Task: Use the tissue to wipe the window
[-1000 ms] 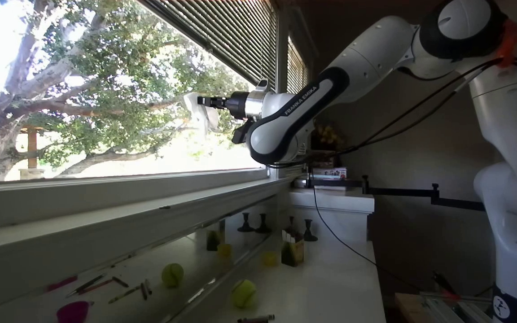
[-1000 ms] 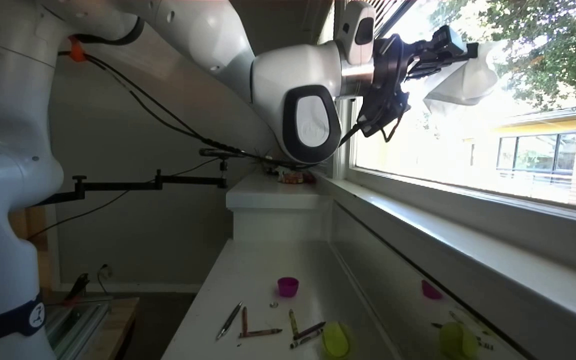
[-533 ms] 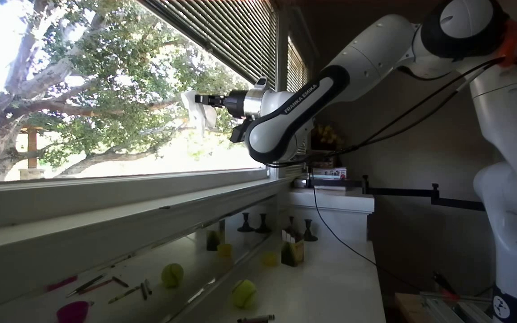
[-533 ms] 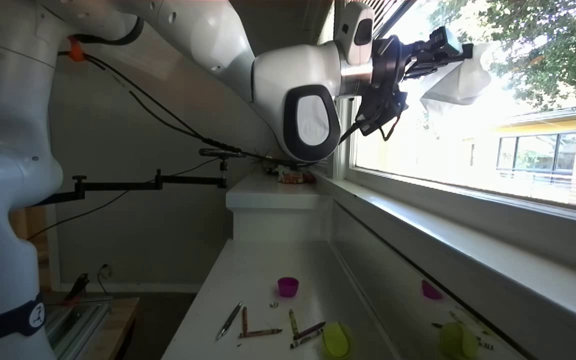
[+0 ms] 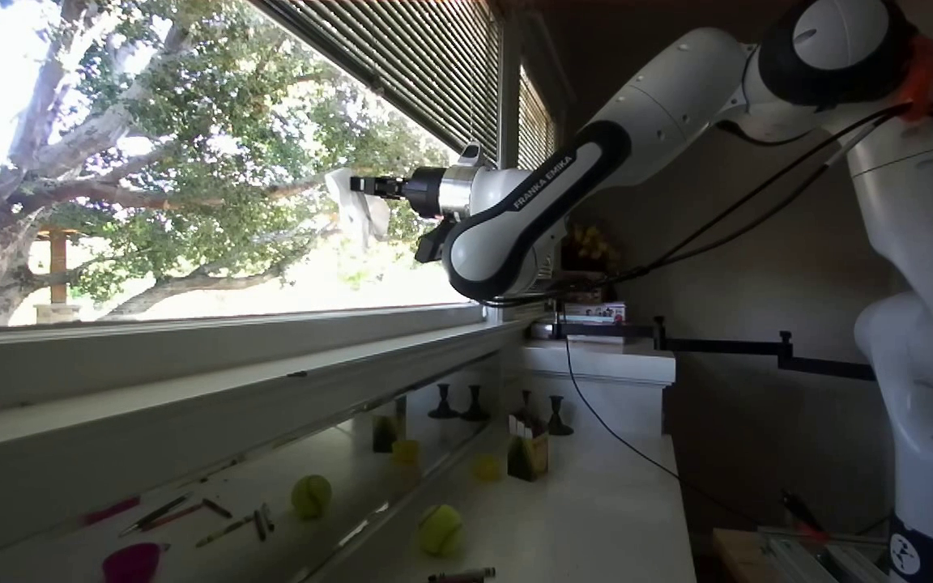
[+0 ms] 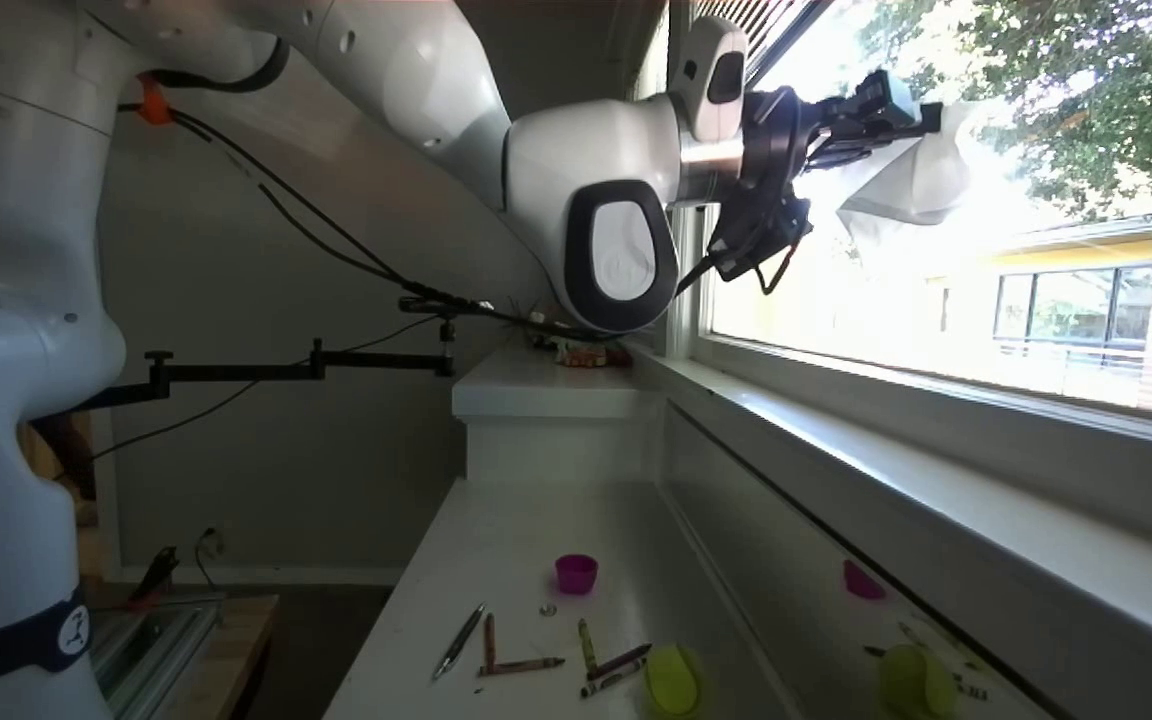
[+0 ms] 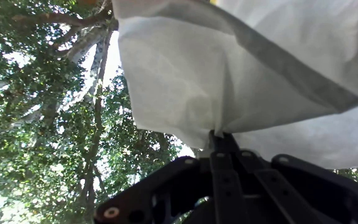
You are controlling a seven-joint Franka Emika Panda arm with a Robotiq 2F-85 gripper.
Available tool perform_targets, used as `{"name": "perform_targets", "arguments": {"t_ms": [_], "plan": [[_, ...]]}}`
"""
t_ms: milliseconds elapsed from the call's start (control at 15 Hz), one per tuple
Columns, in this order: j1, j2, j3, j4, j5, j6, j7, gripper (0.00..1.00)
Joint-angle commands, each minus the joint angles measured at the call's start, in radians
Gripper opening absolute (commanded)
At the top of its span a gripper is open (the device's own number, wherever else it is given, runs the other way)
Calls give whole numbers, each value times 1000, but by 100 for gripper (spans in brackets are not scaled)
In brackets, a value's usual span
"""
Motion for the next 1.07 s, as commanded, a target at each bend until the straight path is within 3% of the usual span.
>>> {"name": "perform_targets", "arguments": {"t_ms": [0, 600, 1000], "plan": [[1, 74, 1, 15, 18, -63, 21, 0], [-4, 114, -12, -47, 28, -69, 9, 0], [-14, 63, -39, -69, 83, -72, -1, 0]]}}
